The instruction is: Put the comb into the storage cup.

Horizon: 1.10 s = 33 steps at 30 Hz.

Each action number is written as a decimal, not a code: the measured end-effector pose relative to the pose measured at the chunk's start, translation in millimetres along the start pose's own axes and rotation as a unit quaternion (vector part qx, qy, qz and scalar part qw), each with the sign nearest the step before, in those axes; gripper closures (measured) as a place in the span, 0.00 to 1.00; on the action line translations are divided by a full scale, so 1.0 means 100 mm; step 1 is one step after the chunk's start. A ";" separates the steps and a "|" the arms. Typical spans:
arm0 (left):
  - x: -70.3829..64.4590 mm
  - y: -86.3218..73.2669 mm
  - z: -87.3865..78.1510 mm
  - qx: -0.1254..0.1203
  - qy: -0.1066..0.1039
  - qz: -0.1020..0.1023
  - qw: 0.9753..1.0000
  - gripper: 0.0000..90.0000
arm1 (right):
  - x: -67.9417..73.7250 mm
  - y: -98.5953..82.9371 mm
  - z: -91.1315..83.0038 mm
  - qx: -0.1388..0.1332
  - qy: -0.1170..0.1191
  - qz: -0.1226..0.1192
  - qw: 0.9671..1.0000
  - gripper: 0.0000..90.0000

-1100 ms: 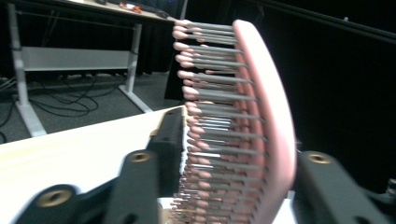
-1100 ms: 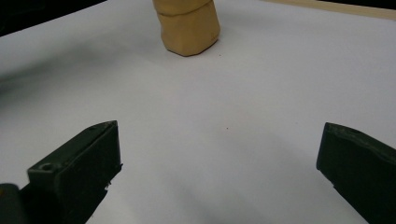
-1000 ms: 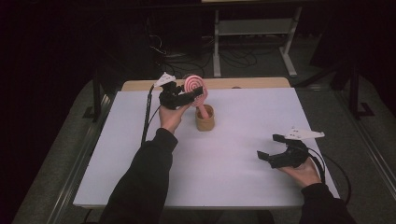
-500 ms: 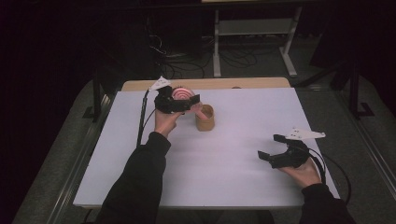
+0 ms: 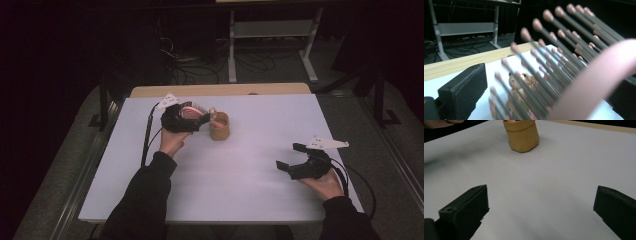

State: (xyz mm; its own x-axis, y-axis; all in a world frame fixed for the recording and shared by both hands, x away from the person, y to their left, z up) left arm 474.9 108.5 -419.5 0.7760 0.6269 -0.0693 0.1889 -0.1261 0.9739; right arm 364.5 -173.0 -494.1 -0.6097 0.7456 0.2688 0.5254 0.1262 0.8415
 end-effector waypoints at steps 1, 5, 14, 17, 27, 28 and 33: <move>-0.01 -0.01 -0.01 0.001 -0.001 0.002 1.000 0.00 | 0.00 0.00 0.00 0.001 0.000 -0.001 1.000 0.00; -0.04 -0.03 -0.04 0.005 -0.001 0.009 1.000 0.00 | 0.01 0.00 0.00 0.002 0.001 -0.001 1.000 0.00; -0.09 -0.11 -0.13 0.008 -0.006 0.013 1.000 0.00 | 0.01 0.00 0.00 0.001 0.001 -0.001 1.000 0.00; -0.11 -0.13 -0.16 0.008 -0.010 0.015 1.000 0.00 | 0.01 0.00 0.00 0.002 0.001 -0.001 1.000 0.00; -0.14 -0.16 -0.29 0.013 -0.012 0.023 1.000 0.00 | 0.02 0.00 0.00 0.003 0.000 -0.005 1.000 0.00; -0.14 -0.16 -0.30 0.014 -0.011 0.024 1.000 0.00 | 0.02 0.00 0.00 0.003 0.000 -0.005 1.000 0.00; -0.13 -0.20 -0.36 0.020 -0.011 0.028 0.999 0.00 | 0.02 0.00 -0.01 0.002 0.001 -0.004 1.000 0.00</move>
State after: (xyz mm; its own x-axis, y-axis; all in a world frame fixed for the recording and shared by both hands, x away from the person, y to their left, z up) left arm 439.5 130.9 -430.3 0.7984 0.6018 -0.0203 0.1689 -0.1913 0.9669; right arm 362.8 -171.9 -493.0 -0.6151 0.7436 0.2622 0.5225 0.1354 0.8418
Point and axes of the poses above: each handheld gripper's, and its own axes: z roughly forward along the jaws, y roughly out of its top, x roughly to its left, the point moved 10 cm from there along z, roughly forward along the jaws, and after that the axes turned 8 degrees about z, right-handed, at the moved point
